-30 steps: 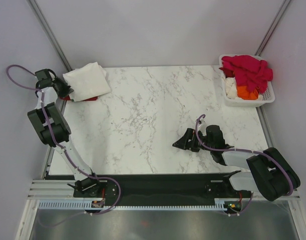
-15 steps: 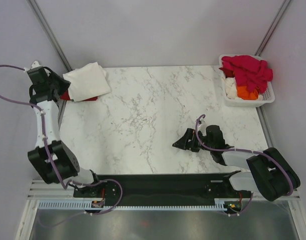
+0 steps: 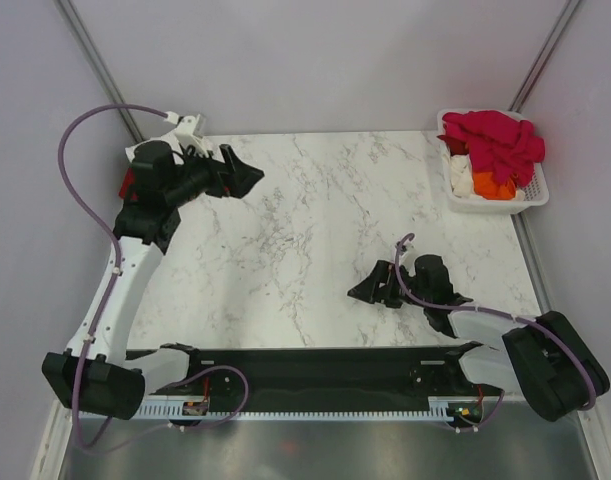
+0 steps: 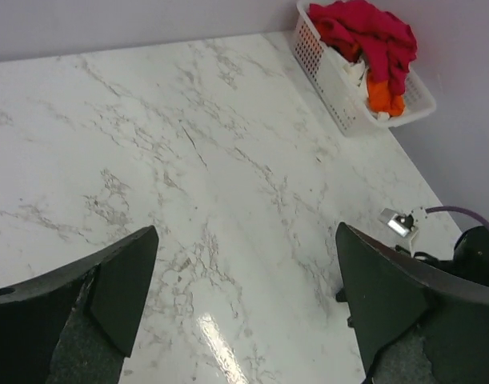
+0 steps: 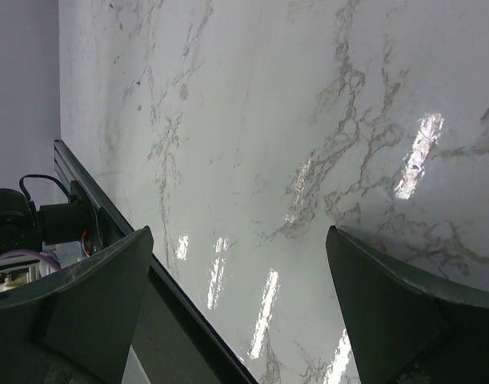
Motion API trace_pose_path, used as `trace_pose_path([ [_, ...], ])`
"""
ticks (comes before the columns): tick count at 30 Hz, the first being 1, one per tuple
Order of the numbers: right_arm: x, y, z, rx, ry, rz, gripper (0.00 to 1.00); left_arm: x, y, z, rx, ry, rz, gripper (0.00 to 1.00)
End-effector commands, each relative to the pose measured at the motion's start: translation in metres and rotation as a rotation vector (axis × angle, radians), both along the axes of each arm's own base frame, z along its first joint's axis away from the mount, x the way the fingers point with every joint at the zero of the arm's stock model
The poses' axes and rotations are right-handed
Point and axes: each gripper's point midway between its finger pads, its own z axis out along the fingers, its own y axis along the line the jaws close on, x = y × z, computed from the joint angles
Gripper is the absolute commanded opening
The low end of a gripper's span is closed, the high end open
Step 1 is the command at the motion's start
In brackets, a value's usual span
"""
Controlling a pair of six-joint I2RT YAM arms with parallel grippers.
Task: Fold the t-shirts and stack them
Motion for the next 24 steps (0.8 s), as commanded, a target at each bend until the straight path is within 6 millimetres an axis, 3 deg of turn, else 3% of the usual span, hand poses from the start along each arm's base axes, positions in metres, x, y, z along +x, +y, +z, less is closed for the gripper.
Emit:
trace_pose_path([
  [1,-0.002,-0.006,0.000,-0.026,-0.029,-0.027,0.98,-0.041,-0.008,-0.003,0.104,-0.054,0.001,1.00],
  [4,0.000,-0.011,0.008,-0.022,-0.064,-0.066,0.98,-0.054,0.017,-0.029,0.294,-0.046,0.262,1.00],
  [5,0.000,-0.013,0.009,-0.022,-0.072,-0.076,0.98,-0.060,0.016,-0.037,0.353,-0.054,0.296,1.00],
  [6,0.001,-0.016,0.013,-0.023,-0.089,-0.097,0.98,-0.058,0.042,-0.044,0.421,-0.050,0.445,1.00],
  [8,0.002,-0.018,0.014,-0.024,-0.096,-0.114,0.98,-0.063,0.055,-0.072,0.485,0.017,0.504,1.00],
  [10,0.002,-0.021,0.016,-0.025,-0.109,-0.130,0.98,-0.072,0.043,-0.084,0.451,0.062,0.433,1.00],
  [11,0.002,-0.022,0.018,-0.023,-0.117,-0.136,0.98,-0.081,0.036,-0.075,0.348,0.055,0.403,1.00],
  [12,0.001,-0.022,0.020,-0.020,-0.121,-0.139,0.98,-0.092,0.012,-0.083,0.294,0.053,0.259,1.00],
  [14,0.002,-0.024,0.021,-0.019,-0.127,-0.153,0.98,-0.108,-0.009,-0.076,0.210,-0.036,0.111,1.00],
  [15,0.003,-0.025,0.022,-0.017,-0.134,-0.160,0.98,-0.121,-0.001,-0.092,0.207,-0.040,0.111,1.00],
  [17,0.004,-0.027,0.023,-0.021,-0.134,-0.173,0.98,-0.129,0.004,-0.101,0.201,-0.049,0.112,1.00],
  [21,0.006,-0.029,0.022,-0.031,-0.123,-0.188,0.98,-0.137,0.009,-0.078,0.156,-0.112,0.120,1.00],
  [24,0.007,-0.031,0.019,-0.047,-0.104,-0.206,0.98,-0.136,0.008,-0.084,0.165,-0.100,0.118,1.00],
])
